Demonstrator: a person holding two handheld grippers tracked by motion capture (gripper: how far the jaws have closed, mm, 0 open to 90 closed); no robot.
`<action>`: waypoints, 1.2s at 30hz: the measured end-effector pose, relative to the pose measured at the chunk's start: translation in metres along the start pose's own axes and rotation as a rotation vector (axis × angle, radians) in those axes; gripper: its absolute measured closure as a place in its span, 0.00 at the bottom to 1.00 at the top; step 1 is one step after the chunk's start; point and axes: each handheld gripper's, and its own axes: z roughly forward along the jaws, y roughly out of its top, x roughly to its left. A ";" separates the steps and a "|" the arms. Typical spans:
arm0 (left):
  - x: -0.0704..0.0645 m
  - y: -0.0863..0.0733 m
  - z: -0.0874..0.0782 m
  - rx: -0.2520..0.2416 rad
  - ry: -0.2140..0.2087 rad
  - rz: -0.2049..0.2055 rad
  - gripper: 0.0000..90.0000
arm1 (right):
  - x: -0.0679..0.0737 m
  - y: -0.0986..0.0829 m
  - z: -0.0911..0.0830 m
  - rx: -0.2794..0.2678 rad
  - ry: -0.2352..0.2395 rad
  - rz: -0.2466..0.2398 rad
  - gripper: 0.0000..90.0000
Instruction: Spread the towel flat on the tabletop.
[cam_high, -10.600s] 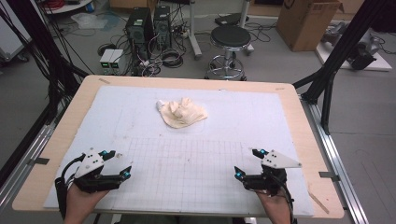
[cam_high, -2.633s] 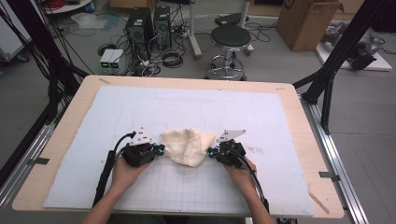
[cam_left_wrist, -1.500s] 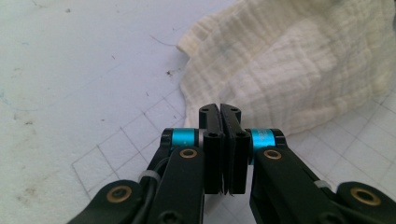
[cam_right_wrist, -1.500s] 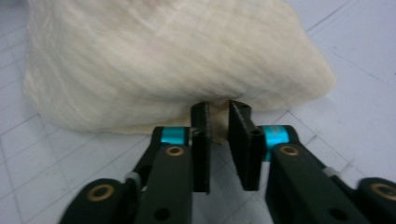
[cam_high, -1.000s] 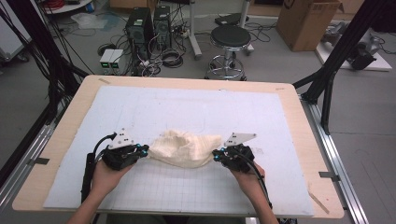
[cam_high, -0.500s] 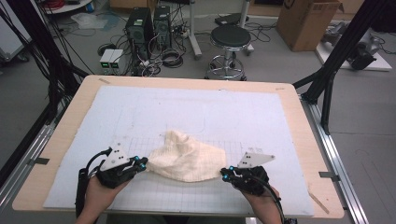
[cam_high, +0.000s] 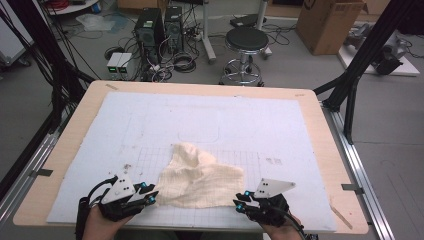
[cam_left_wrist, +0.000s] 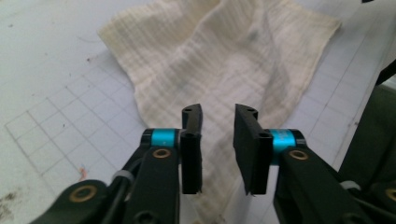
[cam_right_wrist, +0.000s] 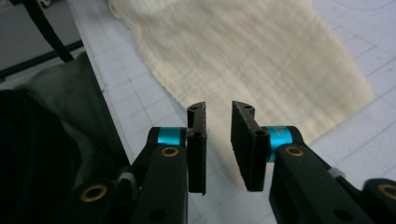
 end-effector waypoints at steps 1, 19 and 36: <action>0.003 0.003 0.001 -0.008 0.000 0.000 0.74 | -0.002 0.003 -0.001 -0.011 -0.009 -0.002 0.77; 0.052 0.030 0.086 0.144 -0.101 0.001 0.57 | -0.079 0.042 0.055 0.047 0.010 -0.006 0.57; 0.022 0.005 0.039 0.081 -0.147 -0.019 0.97 | -0.035 0.028 0.022 0.018 0.038 -0.076 0.93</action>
